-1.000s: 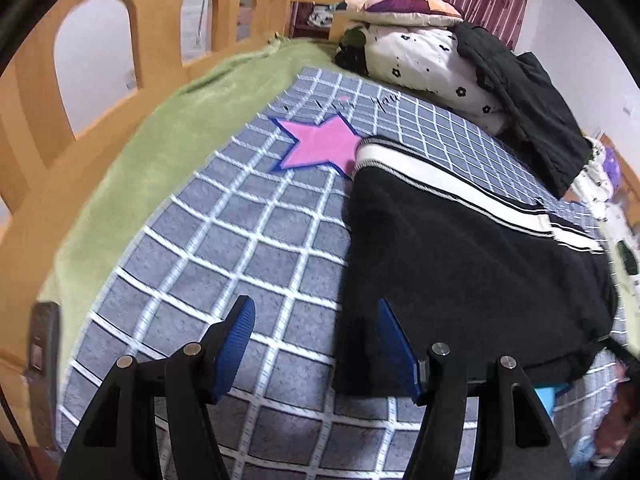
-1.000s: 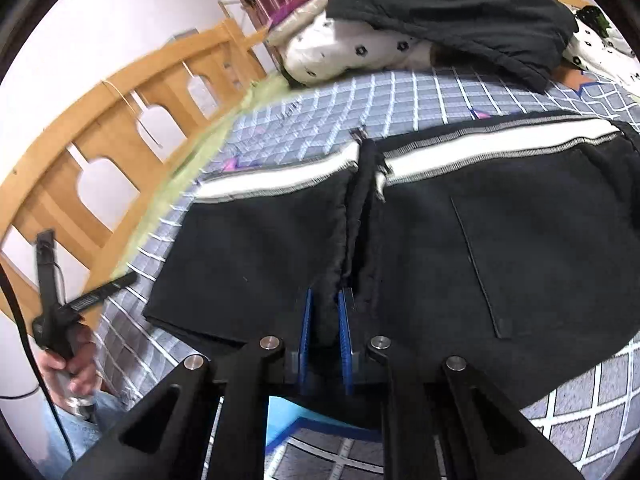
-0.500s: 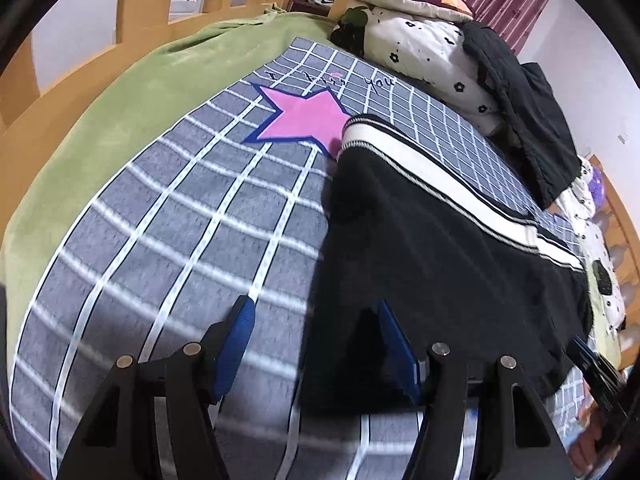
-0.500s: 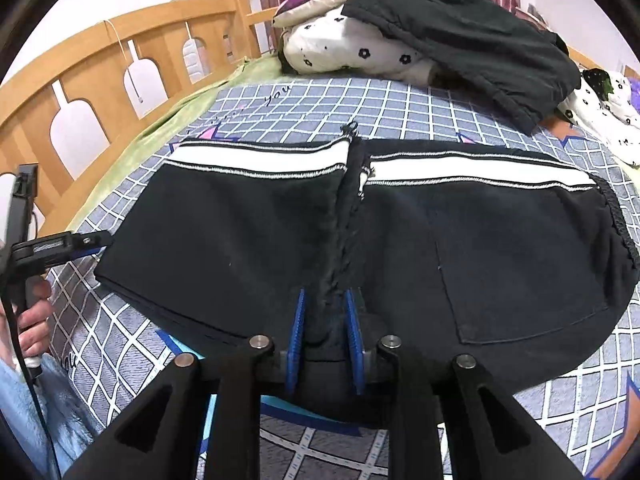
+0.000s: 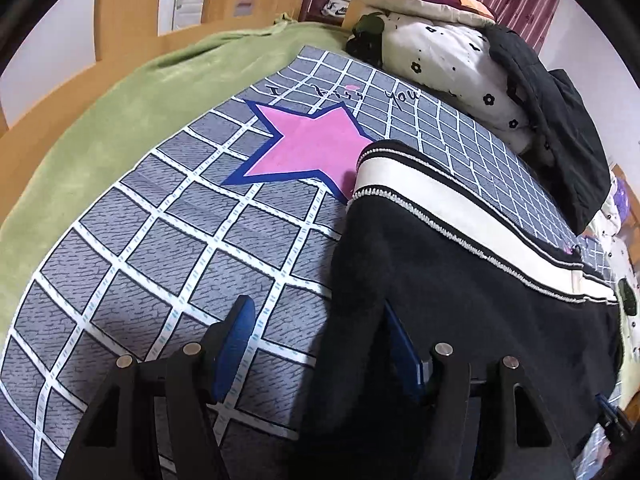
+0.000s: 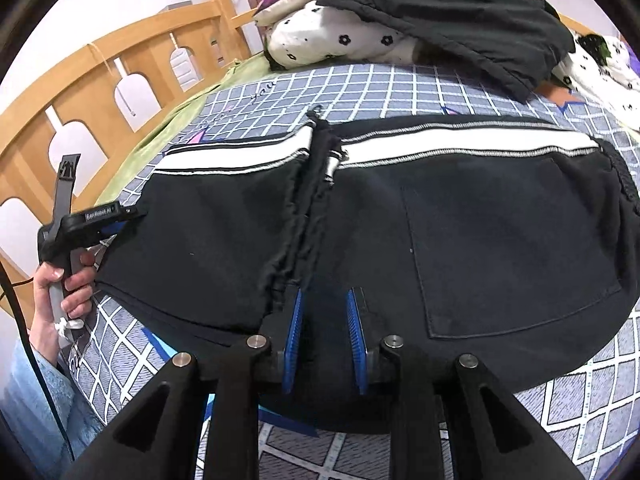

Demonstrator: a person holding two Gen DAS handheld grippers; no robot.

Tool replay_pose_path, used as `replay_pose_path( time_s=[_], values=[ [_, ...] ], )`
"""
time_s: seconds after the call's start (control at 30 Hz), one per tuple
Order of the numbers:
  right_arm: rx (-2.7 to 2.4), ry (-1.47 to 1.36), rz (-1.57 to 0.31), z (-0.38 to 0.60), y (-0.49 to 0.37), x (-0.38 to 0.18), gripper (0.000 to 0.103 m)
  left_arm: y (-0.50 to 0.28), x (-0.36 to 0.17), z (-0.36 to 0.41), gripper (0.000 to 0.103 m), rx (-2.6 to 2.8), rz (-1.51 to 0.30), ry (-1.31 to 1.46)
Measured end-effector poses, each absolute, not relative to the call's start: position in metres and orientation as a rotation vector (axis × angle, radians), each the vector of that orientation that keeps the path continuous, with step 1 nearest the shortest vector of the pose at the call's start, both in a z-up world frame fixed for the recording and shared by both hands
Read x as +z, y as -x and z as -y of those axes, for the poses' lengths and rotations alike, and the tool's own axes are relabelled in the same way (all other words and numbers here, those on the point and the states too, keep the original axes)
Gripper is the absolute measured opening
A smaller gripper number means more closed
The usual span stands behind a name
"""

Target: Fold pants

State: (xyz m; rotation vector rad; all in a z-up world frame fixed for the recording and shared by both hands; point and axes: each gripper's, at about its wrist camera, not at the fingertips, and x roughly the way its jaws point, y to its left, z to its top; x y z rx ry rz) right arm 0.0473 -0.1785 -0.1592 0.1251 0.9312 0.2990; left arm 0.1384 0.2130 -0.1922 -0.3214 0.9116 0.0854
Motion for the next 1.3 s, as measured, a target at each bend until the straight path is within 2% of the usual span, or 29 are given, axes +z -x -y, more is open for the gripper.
replay_pose_path(
  time_s=[0.13, 0.33, 0.4, 0.47, 0.63, 0.77, 0.93, 1.3],
  values=[
    [0.266, -0.139, -0.928, 0.185, -0.048, -0.163, 0.027, -0.126, -0.189, -0.223, 0.064, 0.093, -0.887, 0.371],
    [0.240, -0.116, -0.921, 0.188, -0.053, -0.161, 0.027, -0.106, -0.188, -0.232, 0.064, 0.089, -0.895, 0.420],
    [0.245, -0.101, -0.904, 0.187, -0.055, -0.156, 0.030, -0.095, -0.187, -0.231, 0.063, 0.069, -0.912, 0.419],
    [0.238, -0.074, -0.877, 0.189, -0.057, -0.150, 0.037, -0.087, -0.187, -0.227, 0.062, 0.030, -0.932, 0.411],
    [0.129, 0.024, -0.783, 0.203, -0.064, -0.143, 0.038, -0.061, -0.188, -0.221, 0.062, -0.052, -0.945, 0.471],
    [0.147, -0.053, -0.837, 0.226, -0.073, -0.154, 0.038, -0.041, -0.195, -0.219, 0.061, -0.130, -0.932, 0.588],
    [0.137, -0.102, -0.916, 0.235, -0.078, -0.184, 0.038, -0.041, -0.197, -0.210, 0.060, -0.070, -0.919, 0.565],
    [0.111, -0.067, -0.838, 0.226, -0.072, -0.189, 0.044, -0.040, -0.198, -0.204, 0.060, -0.036, -0.871, 0.504]
  ],
)
